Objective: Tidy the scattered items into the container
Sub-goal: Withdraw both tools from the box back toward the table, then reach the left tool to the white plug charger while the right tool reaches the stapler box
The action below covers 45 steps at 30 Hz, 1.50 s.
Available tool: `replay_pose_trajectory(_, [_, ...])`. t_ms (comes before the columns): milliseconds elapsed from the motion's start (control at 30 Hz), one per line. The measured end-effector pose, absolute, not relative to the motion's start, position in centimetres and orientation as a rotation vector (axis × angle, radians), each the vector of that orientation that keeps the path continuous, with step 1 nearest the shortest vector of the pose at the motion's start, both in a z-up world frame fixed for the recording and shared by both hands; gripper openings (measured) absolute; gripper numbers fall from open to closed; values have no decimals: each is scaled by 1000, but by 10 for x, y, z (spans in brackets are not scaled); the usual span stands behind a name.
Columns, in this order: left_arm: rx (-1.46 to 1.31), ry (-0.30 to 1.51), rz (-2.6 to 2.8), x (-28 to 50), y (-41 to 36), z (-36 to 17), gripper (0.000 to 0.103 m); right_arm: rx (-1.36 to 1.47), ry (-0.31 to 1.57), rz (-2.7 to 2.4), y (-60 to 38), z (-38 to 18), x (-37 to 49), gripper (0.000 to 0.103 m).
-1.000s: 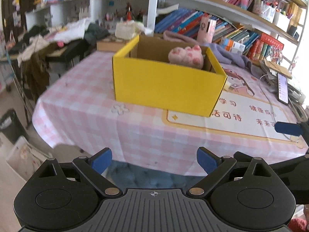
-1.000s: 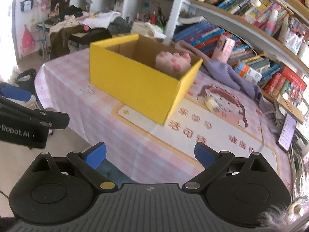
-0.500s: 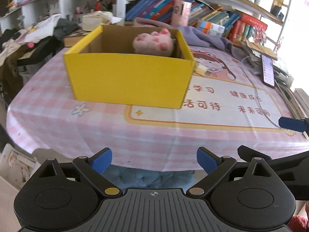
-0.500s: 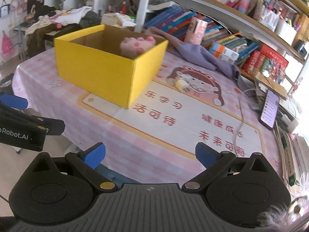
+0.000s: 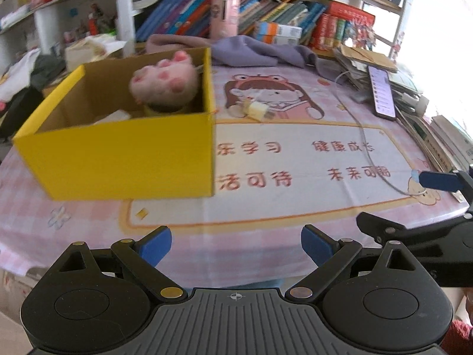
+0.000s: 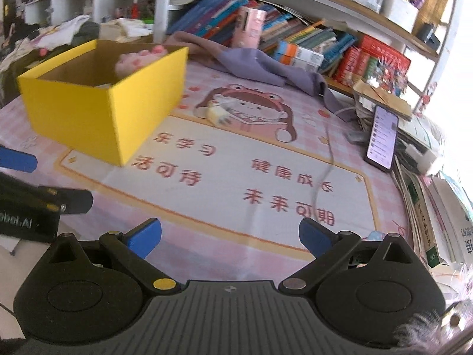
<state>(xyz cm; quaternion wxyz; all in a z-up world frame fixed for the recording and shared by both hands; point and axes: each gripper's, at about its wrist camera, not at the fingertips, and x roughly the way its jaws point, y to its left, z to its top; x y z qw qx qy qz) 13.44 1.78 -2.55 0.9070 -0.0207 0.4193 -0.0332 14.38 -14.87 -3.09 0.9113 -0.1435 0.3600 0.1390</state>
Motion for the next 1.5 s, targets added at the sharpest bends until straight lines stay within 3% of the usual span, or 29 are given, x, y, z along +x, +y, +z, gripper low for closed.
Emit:
replay_pose_trajectory(600, [61, 757, 4, 215, -71, -5, 96, -331, 744, 382, -207, -28, 276, 101])
replay_pose_trajectory(1200, [118, 826, 173, 288, -98, -25, 95, -239, 646, 593, -208, -16, 386, 97])
replay_pose_trajectory(1267, [112, 825, 187, 297, -97, -27, 95, -218, 641, 625, -205, -14, 395, 93])
replay_pose_trajectory(1433, [84, 824, 210, 323, -95, -36, 91, -162, 671, 703, -193, -13, 414, 70])
replay_pose_trajectory(1500, [67, 821, 223, 333, -94, -41, 91, -156, 682, 734, -187, -13, 419, 67])
